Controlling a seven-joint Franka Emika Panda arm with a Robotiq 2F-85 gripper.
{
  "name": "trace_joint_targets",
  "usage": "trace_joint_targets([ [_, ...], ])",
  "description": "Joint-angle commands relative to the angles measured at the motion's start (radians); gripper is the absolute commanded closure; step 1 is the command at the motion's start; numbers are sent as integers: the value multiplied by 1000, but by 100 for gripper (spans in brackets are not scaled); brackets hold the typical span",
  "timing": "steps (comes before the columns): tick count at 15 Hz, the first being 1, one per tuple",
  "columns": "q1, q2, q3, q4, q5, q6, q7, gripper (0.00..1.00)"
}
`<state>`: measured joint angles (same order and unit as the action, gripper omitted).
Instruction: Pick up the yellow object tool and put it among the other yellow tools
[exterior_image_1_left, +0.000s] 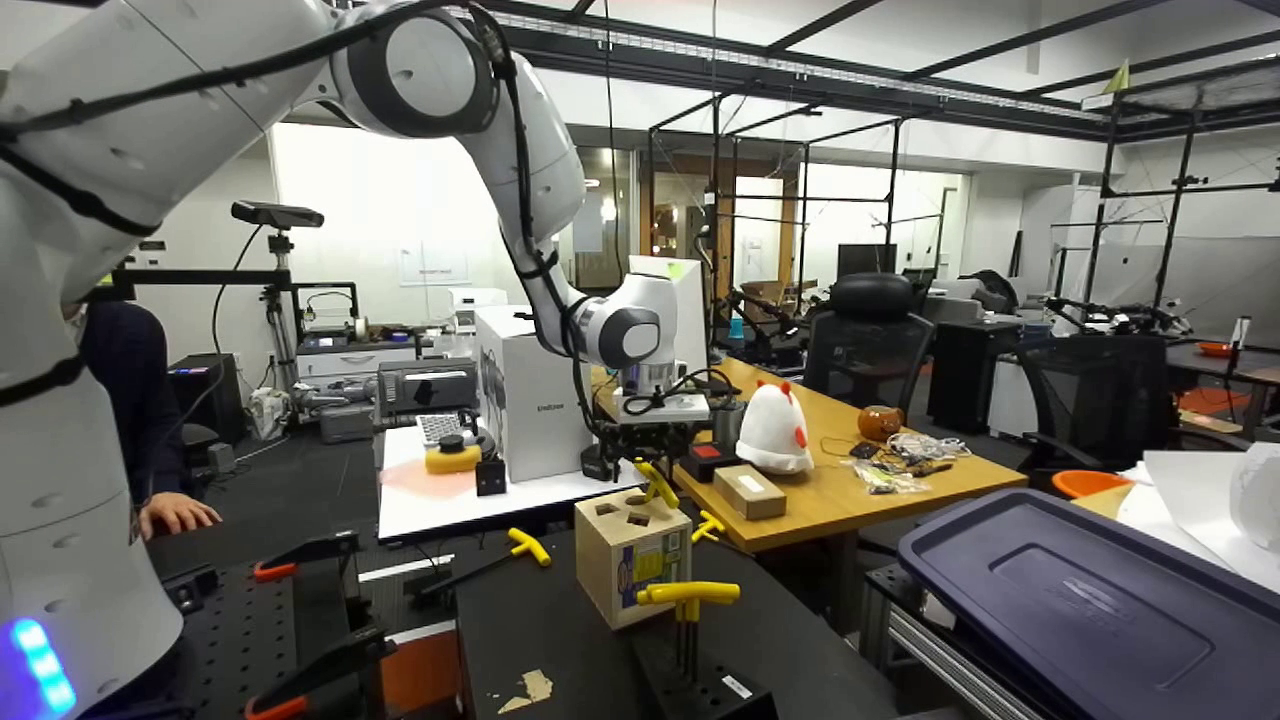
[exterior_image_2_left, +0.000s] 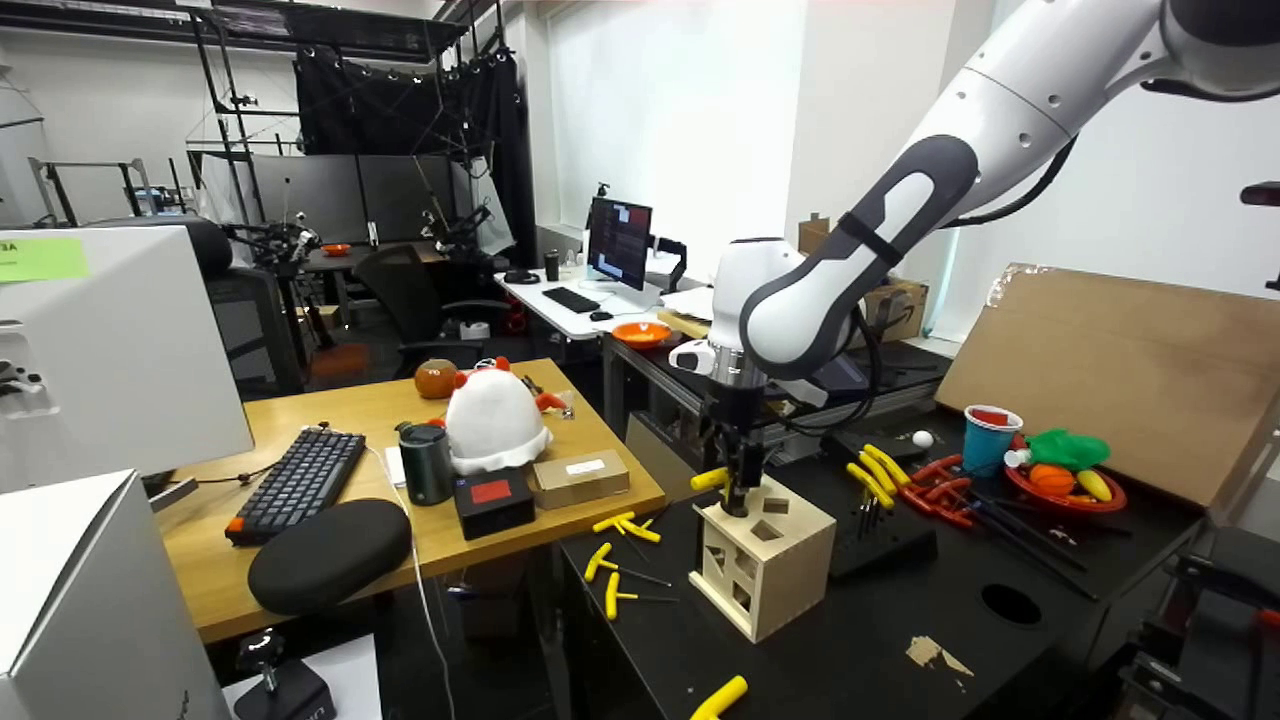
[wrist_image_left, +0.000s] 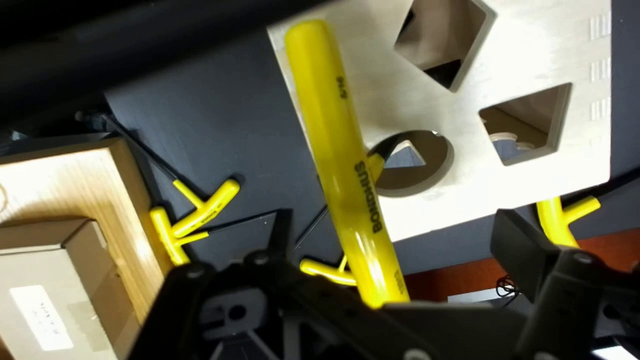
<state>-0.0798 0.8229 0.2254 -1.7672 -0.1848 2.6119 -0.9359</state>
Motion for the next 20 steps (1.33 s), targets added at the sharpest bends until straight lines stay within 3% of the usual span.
trace_joint_targets([
  [1, 32, -4, -23, 50, -18, -74, -25, 0],
  [9, 58, 13, -50, 110, -31, -157, -73, 0],
  [20, 23, 53, -51, 122, 6, -158, -88, 0],
])
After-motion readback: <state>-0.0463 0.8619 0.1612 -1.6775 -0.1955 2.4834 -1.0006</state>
